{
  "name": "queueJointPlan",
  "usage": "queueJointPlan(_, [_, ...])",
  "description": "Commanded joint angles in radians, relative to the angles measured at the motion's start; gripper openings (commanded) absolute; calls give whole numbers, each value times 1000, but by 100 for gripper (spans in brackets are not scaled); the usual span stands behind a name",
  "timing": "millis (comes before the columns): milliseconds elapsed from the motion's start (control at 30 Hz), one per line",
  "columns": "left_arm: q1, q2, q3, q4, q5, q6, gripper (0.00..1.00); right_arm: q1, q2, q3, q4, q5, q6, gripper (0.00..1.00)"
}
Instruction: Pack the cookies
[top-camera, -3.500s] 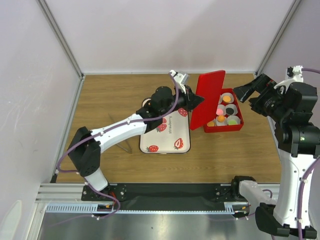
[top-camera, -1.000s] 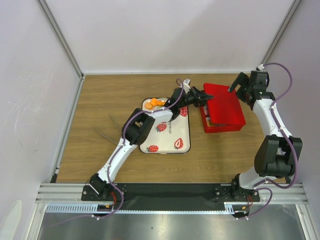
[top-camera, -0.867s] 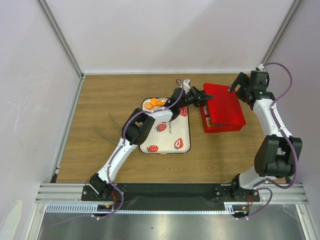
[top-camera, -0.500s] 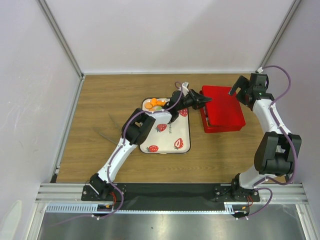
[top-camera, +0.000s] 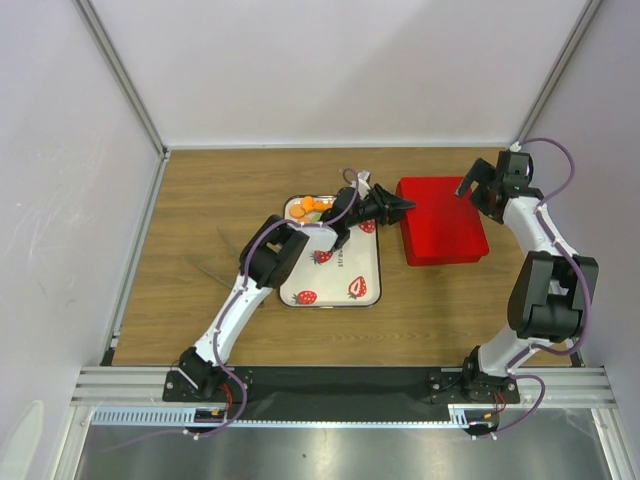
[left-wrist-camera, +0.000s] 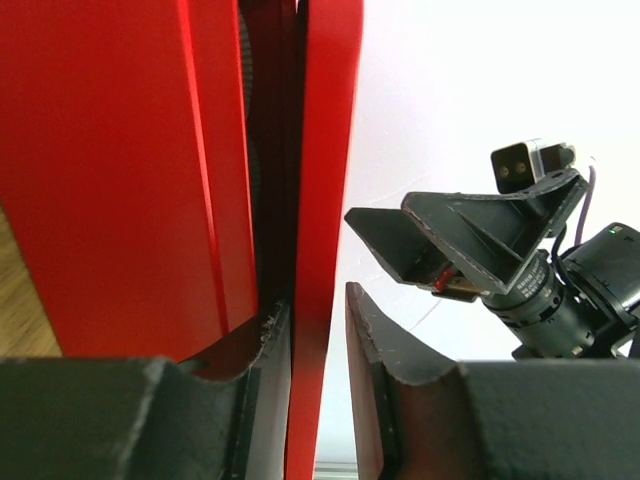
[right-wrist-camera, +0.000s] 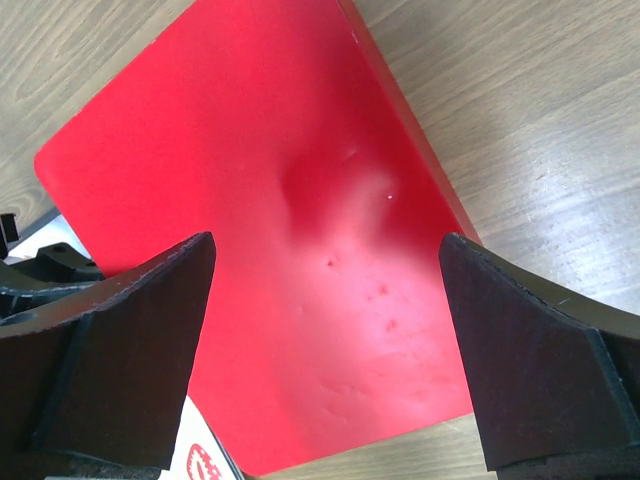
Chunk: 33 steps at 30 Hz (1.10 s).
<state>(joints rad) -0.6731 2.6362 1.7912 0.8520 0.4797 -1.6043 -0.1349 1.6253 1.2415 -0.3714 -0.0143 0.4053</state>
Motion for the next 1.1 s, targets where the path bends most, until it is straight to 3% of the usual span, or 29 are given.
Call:
queueJointPlan(0, [14, -94, -18, 58, 20, 4, 32, -5, 22, 4, 51, -15, -17, 99])
queueJointPlan(1067, [69, -191, -187, 21, 34, 112, 29, -3, 54, -2, 58, -35, -22, 100])
